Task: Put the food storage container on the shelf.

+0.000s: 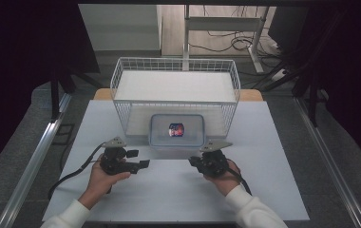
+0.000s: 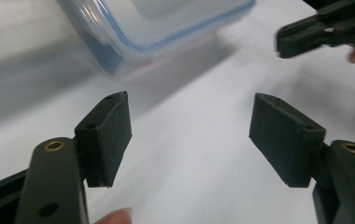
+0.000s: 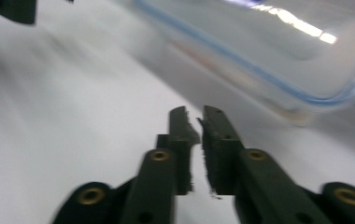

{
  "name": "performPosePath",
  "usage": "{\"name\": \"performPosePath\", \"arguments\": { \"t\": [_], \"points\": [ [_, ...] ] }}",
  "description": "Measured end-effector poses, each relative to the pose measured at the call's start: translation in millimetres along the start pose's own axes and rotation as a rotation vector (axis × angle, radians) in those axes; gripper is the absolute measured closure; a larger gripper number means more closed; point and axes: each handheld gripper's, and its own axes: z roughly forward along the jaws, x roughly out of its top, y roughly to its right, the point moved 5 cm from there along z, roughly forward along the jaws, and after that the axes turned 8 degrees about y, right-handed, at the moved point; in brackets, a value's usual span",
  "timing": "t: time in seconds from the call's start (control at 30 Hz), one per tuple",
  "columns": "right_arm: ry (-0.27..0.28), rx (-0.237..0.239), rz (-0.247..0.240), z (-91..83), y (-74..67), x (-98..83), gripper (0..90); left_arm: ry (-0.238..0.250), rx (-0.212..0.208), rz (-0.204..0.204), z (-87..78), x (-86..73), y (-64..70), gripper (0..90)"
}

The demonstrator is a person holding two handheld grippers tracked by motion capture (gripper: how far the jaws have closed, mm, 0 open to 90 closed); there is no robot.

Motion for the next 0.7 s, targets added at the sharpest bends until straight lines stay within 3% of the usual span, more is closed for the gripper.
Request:
{"name": "performPosePath", "arguments": {
  "t": [0.17,0.3,0.7],
  "points": [
    [-0.029,-0.019,-0.060,21.7,-7.1,1.0,89.0,-0.023,0.001,0.001,-7.9,-11.9,4.9,29.0],
    [-0.035,-0.039,-0.070,36.6,-4.8,5.2,89.0,-0.036,0.016,0.037,-11.9,-18.2,10.5,28.5],
    [-0.047,-0.098,-0.039,70.0,9.1,11.5,89.1,-0.022,0.008,0.033,-16.2,-20.3,16.2,28.5]
  ]
}}
